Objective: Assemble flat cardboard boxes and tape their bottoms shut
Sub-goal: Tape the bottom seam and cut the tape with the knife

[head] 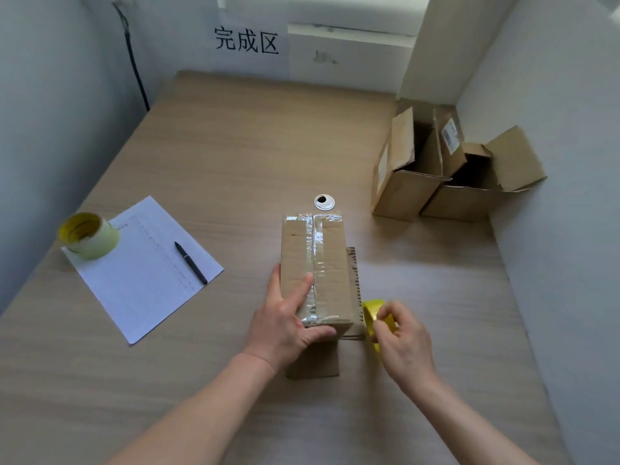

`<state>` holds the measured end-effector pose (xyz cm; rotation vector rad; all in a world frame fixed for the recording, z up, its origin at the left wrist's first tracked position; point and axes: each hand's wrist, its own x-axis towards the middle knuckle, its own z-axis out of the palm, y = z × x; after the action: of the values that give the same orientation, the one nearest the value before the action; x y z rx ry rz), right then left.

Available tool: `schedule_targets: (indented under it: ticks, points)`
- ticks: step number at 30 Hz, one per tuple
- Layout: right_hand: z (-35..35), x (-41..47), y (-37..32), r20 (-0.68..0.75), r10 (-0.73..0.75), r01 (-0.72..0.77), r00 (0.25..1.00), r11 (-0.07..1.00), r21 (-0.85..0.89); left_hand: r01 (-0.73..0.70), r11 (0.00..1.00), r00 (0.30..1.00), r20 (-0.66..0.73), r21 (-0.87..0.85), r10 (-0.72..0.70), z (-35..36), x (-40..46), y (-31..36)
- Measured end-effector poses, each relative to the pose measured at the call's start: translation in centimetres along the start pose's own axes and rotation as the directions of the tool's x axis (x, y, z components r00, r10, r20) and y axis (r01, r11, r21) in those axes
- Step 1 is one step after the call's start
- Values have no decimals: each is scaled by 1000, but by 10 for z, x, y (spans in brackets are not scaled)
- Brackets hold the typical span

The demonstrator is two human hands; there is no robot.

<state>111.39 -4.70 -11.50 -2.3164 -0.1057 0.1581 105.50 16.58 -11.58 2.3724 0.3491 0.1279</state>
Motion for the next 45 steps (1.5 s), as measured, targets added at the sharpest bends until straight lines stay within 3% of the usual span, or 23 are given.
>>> schedule_targets:
  ticks: [3,6,9,19,22,25,32,34,36,38,40,42,45]
  points:
    - [-9,-24,23,118,-15,18,993,1000,-21,-11,1000,1000,-18,10,11,1,0,0]
    - [-14,-43,34,96,-163,171,982,981,-88,-12,1000,1000,-19,-4,12,1,0,-1]
    - [-15,-54,37,95,-216,225,972,968,-111,-15,1000,1000,-19,-7,14,1,0,-1]
    - [-16,-70,23,-2,-69,69,998,997,46,-5,1000,1000,-27,21,5,2,-1,-1]
    - [-21,-81,30,80,-180,187,980,979,-84,-4,1000,999,-33,5,4,3,-1,0]
    - [-19,-94,49,175,-370,406,912,873,-271,-2,1000,1000,-31,11,2,3,-1,0]
    - [-4,-119,85,229,-327,393,917,840,-374,14,1000,1000,-19,23,-14,2,-1,0]
    - [-9,-111,70,152,-360,391,921,842,-373,14,1000,1000,-22,21,-14,3,-1,1]
    - [-10,-90,36,-34,-322,299,946,909,-291,15,1000,999,-35,26,-14,4,-1,1]
    - [2,-61,-8,-142,-223,213,965,974,-78,11,1000,999,-37,26,-10,5,-2,2]
    - [23,-29,-45,-81,-133,141,988,985,104,9,1000,999,-35,8,-9,6,-2,4]
    - [46,-5,-66,14,-77,73,997,981,178,32,999,999,-40,-20,-33,5,-3,7]
    - [64,6,-62,-16,-32,35,999,966,257,43,999,997,-59,-2,-43,3,0,7]
